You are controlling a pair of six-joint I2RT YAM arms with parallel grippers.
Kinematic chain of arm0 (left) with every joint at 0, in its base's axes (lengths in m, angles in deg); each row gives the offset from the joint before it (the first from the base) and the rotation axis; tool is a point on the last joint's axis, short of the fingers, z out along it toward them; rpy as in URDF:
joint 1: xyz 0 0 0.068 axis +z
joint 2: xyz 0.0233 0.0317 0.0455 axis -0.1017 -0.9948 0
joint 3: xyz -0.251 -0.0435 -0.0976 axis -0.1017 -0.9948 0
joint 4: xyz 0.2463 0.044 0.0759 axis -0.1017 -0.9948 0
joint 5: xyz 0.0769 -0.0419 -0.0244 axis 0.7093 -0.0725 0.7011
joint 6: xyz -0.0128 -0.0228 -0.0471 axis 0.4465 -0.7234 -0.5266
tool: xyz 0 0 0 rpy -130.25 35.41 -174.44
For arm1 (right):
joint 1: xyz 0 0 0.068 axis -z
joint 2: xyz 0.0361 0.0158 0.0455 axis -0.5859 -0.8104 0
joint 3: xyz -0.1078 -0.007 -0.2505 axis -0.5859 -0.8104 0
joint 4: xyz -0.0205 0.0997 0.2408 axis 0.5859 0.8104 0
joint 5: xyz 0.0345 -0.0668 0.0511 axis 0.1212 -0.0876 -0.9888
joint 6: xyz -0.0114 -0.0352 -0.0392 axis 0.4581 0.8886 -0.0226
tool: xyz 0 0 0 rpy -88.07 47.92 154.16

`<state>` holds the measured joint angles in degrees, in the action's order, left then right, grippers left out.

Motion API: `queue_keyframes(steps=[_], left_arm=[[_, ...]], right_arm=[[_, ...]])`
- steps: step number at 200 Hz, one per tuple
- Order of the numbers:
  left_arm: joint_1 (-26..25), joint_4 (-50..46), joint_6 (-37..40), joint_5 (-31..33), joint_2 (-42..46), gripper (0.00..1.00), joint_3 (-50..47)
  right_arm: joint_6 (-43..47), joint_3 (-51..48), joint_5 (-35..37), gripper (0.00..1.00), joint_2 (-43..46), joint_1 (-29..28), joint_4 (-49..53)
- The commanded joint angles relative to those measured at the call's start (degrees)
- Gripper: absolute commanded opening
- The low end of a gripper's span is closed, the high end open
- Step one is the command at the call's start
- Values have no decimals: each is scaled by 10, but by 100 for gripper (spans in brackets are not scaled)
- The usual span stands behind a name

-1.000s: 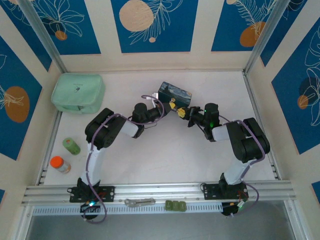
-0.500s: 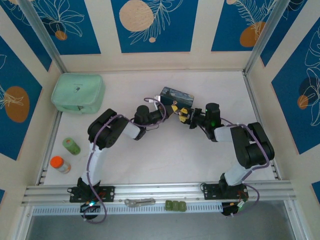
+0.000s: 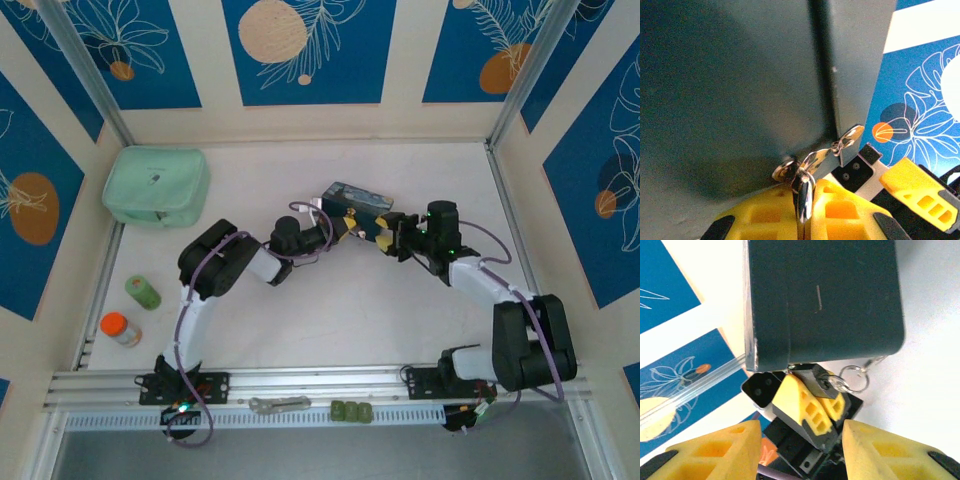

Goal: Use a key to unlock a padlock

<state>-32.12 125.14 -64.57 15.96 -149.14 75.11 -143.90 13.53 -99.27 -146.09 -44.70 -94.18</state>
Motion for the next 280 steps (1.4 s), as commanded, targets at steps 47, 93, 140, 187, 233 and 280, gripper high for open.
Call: queue_keyframes(steps=[47, 93, 140, 187, 233, 280], left_arm=[[-1, 42, 8, 12, -31, 0, -37], [-1, 48, 3, 29, -53, 0, -76], [1, 48, 2, 36, -48, 29, -96], [6, 48, 6, 51, -24, 71, -139], [16, 48, 0, 65, -6, 77, -165], [35, 47, -14, 91, 27, 80, -202]], right_arm=[[163, 22, 16, 47, -9, -10, 121], [224, 48, 46, 47, -7, -25, 168], [261, 62, 68, 47, -6, -37, 192], [291, 89, 92, 47, -2, -42, 222], [333, 116, 117, 46, -11, -58, 247], [519, 208, 232, 46, -34, -146, 356]])
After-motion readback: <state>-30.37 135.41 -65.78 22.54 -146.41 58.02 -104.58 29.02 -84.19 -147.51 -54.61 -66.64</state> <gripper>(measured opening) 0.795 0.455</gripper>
